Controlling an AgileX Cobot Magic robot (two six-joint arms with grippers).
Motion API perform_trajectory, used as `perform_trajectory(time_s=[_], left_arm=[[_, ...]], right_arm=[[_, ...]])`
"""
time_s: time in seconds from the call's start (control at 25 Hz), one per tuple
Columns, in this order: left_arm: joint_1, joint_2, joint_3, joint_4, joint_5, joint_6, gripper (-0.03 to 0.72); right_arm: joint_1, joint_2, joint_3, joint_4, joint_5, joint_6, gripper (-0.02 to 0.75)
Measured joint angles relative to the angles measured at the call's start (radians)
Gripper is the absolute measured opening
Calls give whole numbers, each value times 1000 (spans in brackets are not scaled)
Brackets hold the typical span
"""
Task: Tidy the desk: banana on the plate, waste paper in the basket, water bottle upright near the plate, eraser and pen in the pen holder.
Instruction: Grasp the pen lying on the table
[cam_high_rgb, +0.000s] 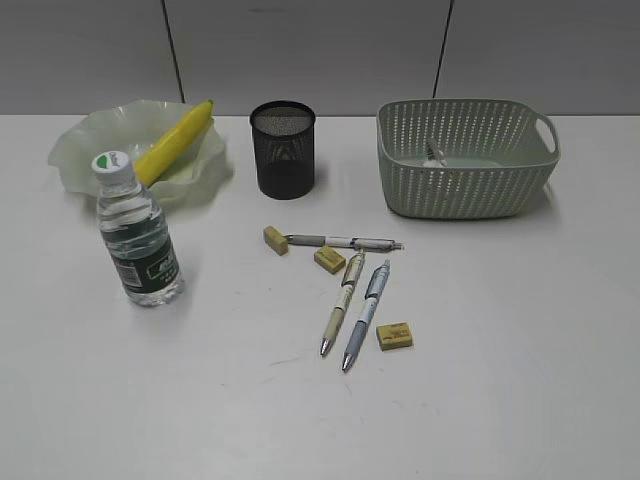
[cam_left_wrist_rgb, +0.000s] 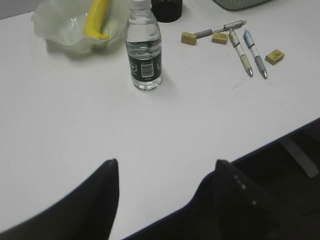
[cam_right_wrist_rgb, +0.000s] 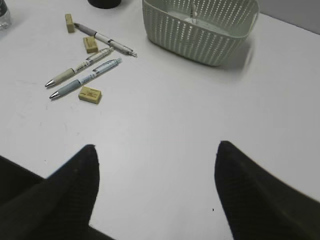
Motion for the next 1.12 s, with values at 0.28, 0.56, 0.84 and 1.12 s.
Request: perform_trajectory(time_s=[0.28, 0.56, 0.84, 1.12], left_arm=[[0, 0, 0, 28, 1, 0, 442], [0, 0, 0, 37, 1, 0, 440], [0, 0, 3, -2, -24, 0, 440], [0, 0, 9, -13, -45, 0, 440]], right_arm=[[0, 366, -81, 48, -143, -125, 551], [0, 668, -189, 133, -189, -244, 538], [0, 902, -328, 168, -204, -339, 538], [17, 1085, -456, 178, -236, -387, 537]])
